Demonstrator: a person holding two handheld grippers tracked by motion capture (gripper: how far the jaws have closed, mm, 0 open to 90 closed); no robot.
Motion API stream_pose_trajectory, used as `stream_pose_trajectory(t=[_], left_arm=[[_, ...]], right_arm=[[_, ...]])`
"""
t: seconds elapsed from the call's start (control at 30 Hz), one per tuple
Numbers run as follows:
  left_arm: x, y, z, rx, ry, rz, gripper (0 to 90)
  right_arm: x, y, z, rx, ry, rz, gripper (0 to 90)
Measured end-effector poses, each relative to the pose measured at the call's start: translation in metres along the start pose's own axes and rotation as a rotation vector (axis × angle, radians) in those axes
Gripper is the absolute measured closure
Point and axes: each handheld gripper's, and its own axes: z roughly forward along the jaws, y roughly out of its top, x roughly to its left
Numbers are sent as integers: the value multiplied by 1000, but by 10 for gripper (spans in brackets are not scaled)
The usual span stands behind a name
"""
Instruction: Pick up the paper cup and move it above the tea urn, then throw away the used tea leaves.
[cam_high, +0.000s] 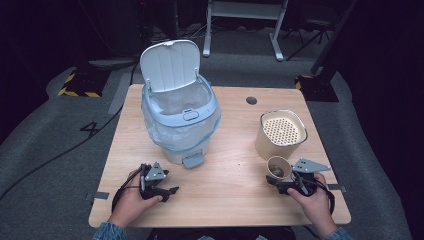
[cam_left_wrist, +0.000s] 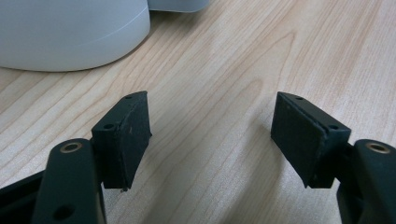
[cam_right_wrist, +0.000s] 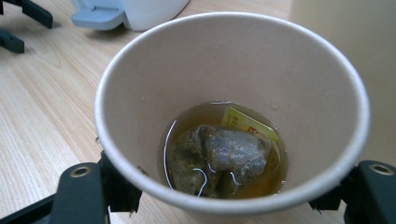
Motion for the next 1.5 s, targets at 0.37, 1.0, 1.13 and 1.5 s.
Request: stream_pose_trajectory(t=[0.37, 1.0, 1.13, 1.5], left_arm=[[5, 2, 2, 3, 1, -4, 285], [5, 2, 2, 2, 0, -3, 284], [5, 2, 2, 1, 0, -2, 283], [5, 3, 2, 2, 1, -1, 281]], right_arm=[[-6, 20, -26, -10, -15, 8, 295], [-15, 59, -57, -36, -45, -8, 298], [-19, 68, -64, -38, -67, -5, 298], [-54, 94, -76, -73, -92, 53, 298]])
